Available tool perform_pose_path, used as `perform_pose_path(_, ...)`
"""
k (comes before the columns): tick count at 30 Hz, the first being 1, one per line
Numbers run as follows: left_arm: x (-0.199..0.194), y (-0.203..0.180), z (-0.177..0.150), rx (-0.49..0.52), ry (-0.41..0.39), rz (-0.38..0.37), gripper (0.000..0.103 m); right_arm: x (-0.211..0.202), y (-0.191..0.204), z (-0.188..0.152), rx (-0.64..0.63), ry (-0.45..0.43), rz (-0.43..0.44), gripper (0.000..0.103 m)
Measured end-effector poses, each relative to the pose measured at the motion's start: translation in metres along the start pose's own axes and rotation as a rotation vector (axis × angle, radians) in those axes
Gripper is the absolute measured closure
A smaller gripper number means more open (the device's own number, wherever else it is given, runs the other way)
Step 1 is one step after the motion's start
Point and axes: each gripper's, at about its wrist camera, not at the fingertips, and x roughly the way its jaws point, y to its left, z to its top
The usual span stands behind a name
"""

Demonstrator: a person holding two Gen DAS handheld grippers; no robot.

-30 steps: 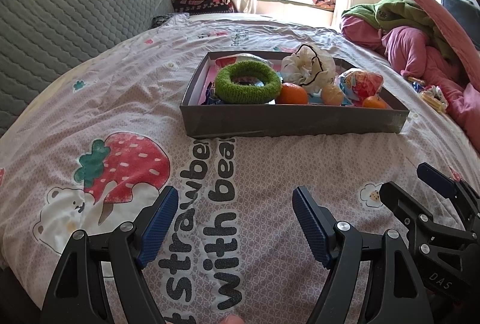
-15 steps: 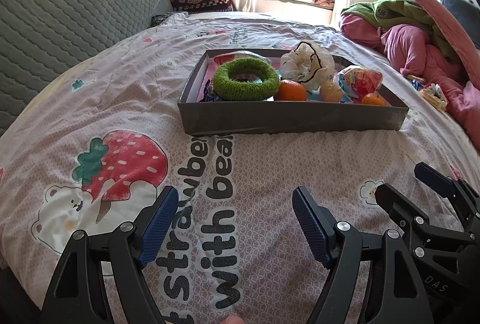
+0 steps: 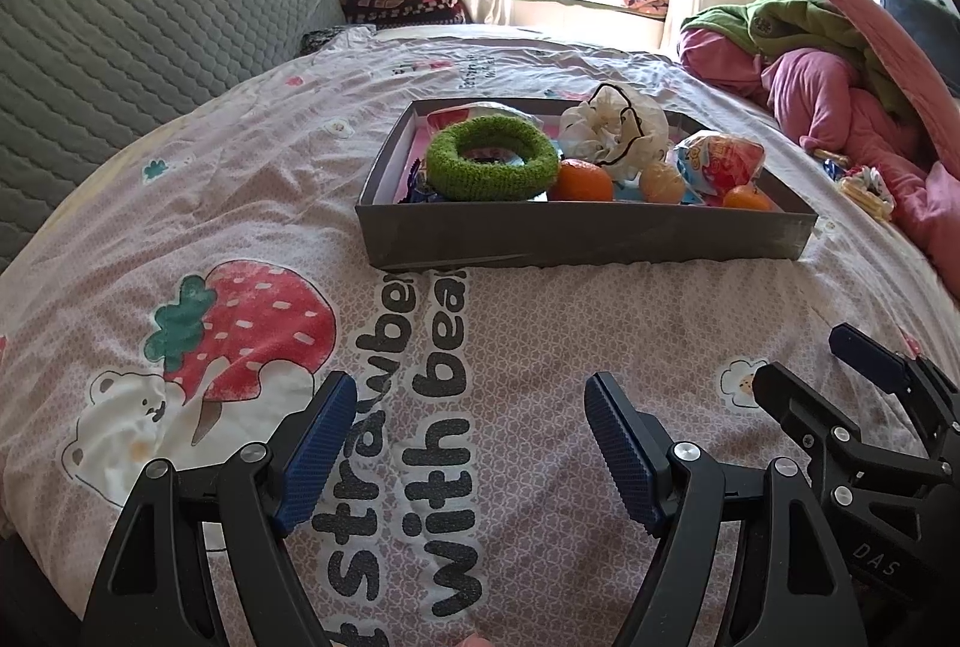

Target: Organize objects

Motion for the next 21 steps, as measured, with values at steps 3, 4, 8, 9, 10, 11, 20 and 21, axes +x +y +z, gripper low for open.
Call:
perform_pose_path(3,0.0002,0.0008,-0.0003,-0.003,0.003,0.0,0.024,0.0006,-0.0001,-0.0005,-0.003,-0.001,-0.006,0.024)
perform_pose_path(4,0.0003,0.001,-0.0005,-0.003,0.003,0.002,0.024,0.0004,-0.0006,-0.0008,-0.002,-0.001,-0.005,0.024)
perform_pose_path(8,0.0014,0.0015,-0.0017,-0.004,0.007,-0.001,0.024,0.0011,-0.0004,-0.0009,-0.001,0.002,-0.007,0.024)
perform_pose_path(9,0.0019,0.0013,-0.002,-0.002,0.008,0.001,0.024,0.001,-0.0003,-0.0009,-0.002,0.002,-0.01,0.024)
perform_pose_path(10,0.002,0.0011,-0.0024,-0.001,0.009,0.003,0.024,0.0011,-0.0002,-0.001,-0.002,0.001,-0.011,0.024)
perform_pose_path(11,0.0027,0.001,-0.0027,-0.001,0.011,0.002,0.024,0.0015,-0.0006,-0.0012,0.0,0.005,-0.011,0.024)
perform_pose_path(20,0.0035,0.0004,-0.0029,0.0,0.01,-0.009,0.024,-0.0009,-0.0023,-0.0007,0.004,-0.008,-0.018,0.024)
perform_pose_path(21,0.0038,0.0005,-0.0029,-0.001,0.012,-0.009,0.024,-0.0015,-0.0026,-0.0003,0.005,-0.01,-0.019,0.024)
